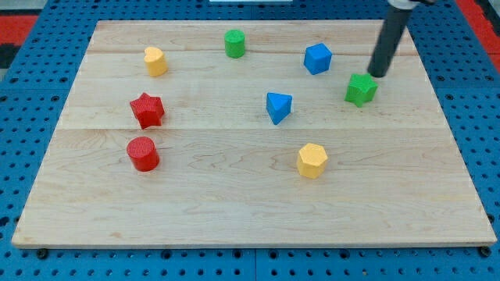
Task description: Push the green star to the bottom side
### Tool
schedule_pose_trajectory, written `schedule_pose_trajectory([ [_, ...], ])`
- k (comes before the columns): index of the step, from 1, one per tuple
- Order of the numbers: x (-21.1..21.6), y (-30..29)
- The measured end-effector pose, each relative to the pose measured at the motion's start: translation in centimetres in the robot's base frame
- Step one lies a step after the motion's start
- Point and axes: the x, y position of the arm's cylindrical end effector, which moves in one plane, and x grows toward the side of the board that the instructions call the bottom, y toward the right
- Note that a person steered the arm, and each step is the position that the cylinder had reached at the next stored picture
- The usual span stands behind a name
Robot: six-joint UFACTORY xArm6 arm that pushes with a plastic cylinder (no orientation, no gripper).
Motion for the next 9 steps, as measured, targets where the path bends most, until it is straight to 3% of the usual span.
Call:
schedule_pose_trajectory([
  [3, 9.7, -2.9],
  [5, 11.4, -7.1],
  [8, 11.1, -1.1],
  [9, 13.2, -0.5],
])
